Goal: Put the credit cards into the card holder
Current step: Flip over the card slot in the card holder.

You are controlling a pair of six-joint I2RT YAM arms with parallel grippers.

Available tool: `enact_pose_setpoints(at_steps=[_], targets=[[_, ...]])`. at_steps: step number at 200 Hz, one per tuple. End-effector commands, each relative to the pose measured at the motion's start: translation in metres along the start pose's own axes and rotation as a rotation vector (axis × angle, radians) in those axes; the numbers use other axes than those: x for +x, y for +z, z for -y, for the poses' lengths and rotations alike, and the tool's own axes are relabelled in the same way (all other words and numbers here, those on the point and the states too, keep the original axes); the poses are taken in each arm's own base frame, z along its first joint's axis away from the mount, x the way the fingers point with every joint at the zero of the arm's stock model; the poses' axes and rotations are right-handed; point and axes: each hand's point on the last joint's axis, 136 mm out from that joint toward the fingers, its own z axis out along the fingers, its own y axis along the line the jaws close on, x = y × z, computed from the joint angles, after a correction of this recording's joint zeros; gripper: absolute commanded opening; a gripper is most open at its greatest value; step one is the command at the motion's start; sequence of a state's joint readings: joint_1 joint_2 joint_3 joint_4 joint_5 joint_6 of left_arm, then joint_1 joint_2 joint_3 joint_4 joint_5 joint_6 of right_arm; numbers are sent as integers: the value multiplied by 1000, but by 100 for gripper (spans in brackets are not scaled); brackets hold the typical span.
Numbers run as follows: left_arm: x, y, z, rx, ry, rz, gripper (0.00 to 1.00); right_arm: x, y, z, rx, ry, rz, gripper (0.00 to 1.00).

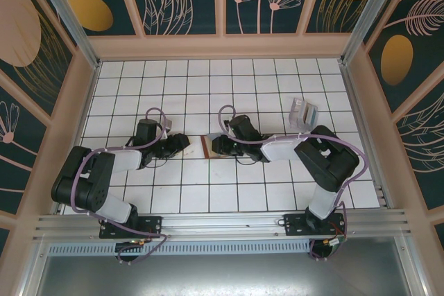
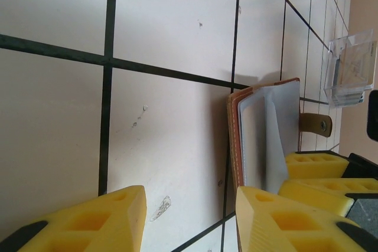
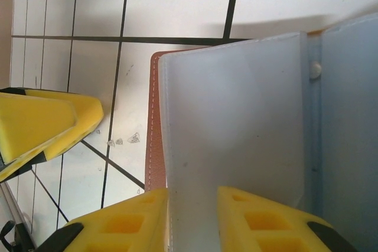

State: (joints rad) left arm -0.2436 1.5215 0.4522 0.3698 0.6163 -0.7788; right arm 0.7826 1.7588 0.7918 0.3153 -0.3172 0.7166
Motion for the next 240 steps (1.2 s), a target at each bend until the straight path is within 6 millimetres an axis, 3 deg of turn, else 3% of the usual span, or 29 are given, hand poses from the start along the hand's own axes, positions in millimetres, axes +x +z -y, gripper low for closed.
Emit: enact_pose_setpoints(at_steps=[1,132,160,185,240], targets=[[-2,0,-1,-9,14,10,45,-4,-5,-4,-31,15,13,26],[0,0,-5,-23,18,7,45,0,4,3,7,21,-7,34],[-2,1,-7,-29,21,8,44,-9,-2,-12,81,-84,38,43],[-2,4,-5,-13,12,1,44,-20,-9,-18,177,-174,81,46],[3,9,-2,20,10,-9,43,-31,-11,-2,328,-249,91,51]])
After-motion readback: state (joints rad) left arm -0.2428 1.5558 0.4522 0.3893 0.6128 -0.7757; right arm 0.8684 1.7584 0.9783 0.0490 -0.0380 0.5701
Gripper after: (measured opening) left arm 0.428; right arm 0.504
